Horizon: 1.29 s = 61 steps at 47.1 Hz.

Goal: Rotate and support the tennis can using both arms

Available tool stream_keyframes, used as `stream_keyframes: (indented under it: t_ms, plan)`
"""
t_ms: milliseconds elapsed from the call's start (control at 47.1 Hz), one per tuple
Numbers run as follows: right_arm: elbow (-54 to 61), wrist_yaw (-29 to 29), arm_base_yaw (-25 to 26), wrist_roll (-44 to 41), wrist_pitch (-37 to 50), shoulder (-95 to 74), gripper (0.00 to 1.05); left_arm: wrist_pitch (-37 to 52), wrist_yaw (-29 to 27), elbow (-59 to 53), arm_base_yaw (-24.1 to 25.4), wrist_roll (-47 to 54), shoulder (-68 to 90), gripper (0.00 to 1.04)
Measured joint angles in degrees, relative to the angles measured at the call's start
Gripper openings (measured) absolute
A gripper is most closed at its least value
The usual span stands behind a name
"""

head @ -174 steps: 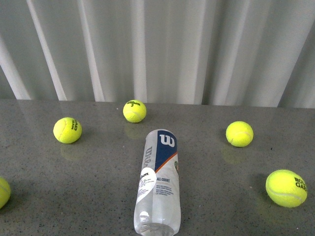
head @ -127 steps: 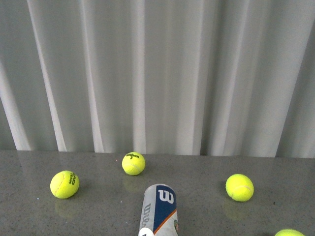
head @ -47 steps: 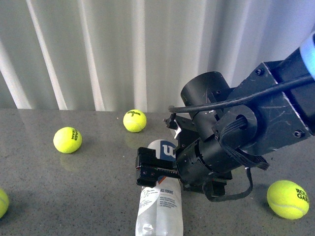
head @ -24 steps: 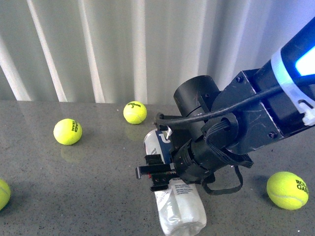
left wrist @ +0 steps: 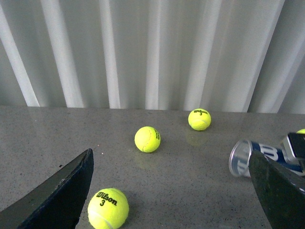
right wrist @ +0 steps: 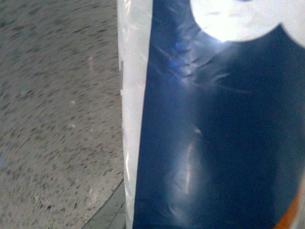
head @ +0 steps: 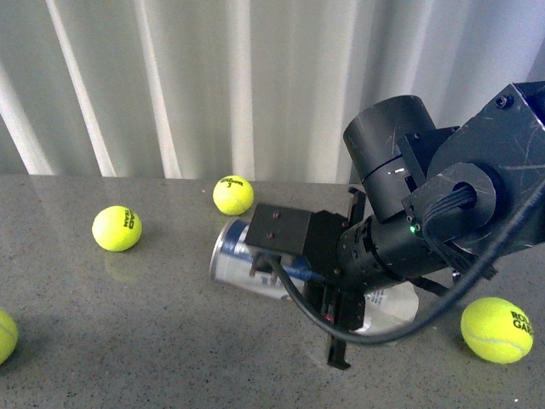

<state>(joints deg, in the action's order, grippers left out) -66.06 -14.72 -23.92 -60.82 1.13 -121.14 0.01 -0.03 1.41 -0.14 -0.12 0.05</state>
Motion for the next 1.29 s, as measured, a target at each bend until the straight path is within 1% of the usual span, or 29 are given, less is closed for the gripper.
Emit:
stream_keyframes:
  t_ms: [85,170,276,361,509,531,573,616,828,892,977,1040,1104,1295]
  plan:
    - [0.02,-1.4,-0.2,-11.26,-1.4,-0.42,0.23,0.0,0.0,0.0,0.0,0.0,0.0,0.98]
    - [-1.29,-2.58,-0.81,-18.4,-3.34,-1.29,0.21,0.0,0.0,0.0,0.0,0.0,0.0,0.98]
    - [-4.2,-2.34,-1.7,-21.0,-3.43,-3.85,0.21,0.0,0.0,0.0,0.0,0.0,0.0,0.98]
    - [-6.1,-2.21,-2.21,-20.96,-4.7,-5.66,0.21,0.0,0.0,0.0,0.0,0.0,0.0,0.98]
    - [-6.75,-2.62,-2.54,-20.0,-4.33,-6.86,0.21,0.0,0.0,0.0,0.0,0.0,0.0,0.98]
    - [-6.75,-2.62,-2.54,-19.91,-4.28,-6.88,0.23,0.0,0.0,0.0,0.0,0.0,0.0,0.98]
    - [-6.73,-2.75,-2.56,-19.41,-4.2,-6.97,0.31,0.0,0.0,0.0,0.0,0.0,0.0,0.98]
    - [-6.67,-3.02,-2.58,-19.26,-3.96,-6.97,0.35,0.0,0.0,0.0,0.0,0.0,0.0,0.98]
    - [-4.83,-4.68,-2.47,-16.52,-2.64,-6.97,0.61,0.0,0.0,0.0,0.0,0.0,0.0,0.98]
    - [-3.98,-5.46,-2.29,-16.06,-2.67,-6.73,0.72,0.0,0.0,0.0,0.0,0.0,0.0,0.98]
    - [-2.54,-6.14,-1.75,-15.39,-2.64,-5.7,0.9,0.0,0.0,0.0,0.0,0.0,0.0,0.98]
    - [-1.55,-6.93,-1.27,-14.38,-2.64,-4.26,1.0,0.0,0.0,0.0,0.0,0.0,0.0,0.98]
    - [-0.59,-7.43,-1.01,-13.11,-2.23,-2.34,0.97,0.0,0.0,0.0,0.0,0.0,0.0,0.98]
    - [2.27,-10.78,-0.98,-6.58,-0.33,3.76,0.98,0.0,0.0,0.0,0.0,0.0,0.0,0.98]
